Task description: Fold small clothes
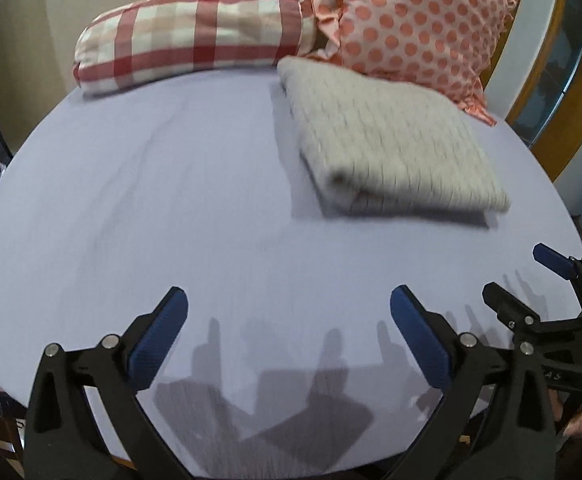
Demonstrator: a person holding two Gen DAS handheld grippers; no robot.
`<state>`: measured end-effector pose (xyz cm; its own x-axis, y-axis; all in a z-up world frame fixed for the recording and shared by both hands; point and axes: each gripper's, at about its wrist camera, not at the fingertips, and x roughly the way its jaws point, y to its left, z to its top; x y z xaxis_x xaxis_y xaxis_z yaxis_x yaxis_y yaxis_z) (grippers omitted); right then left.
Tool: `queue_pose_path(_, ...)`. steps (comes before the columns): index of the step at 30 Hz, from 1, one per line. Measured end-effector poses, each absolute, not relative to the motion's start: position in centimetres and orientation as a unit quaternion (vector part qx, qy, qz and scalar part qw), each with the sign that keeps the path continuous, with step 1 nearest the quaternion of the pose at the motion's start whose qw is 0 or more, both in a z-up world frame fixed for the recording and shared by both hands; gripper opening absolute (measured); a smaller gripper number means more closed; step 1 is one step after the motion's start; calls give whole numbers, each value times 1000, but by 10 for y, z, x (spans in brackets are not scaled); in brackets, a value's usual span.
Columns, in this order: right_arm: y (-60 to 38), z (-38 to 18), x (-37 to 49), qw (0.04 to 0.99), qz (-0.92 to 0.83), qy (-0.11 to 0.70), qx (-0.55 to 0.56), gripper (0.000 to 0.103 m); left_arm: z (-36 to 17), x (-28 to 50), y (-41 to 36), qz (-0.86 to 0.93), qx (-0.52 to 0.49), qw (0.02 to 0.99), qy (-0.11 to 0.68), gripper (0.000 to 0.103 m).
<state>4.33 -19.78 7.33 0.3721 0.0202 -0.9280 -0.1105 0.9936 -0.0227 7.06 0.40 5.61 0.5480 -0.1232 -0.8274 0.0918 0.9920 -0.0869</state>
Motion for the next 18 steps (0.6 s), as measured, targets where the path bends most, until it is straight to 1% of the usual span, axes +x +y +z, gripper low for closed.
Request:
queue_pose_path(8, -205, 53, 32, 820, 32, 572, -11, 102, 34, 60, -6, -31, 22, 878, 476, 101)
queue_pose_path(11, -208, 48, 32, 820, 27, 571, -3, 102, 29, 58, -9, -32, 21, 875, 482, 101)
queue_pose_path(18, -206, 46, 31, 828, 19, 561, -12, 102, 26, 50, -12, -21, 23, 885, 465, 101)
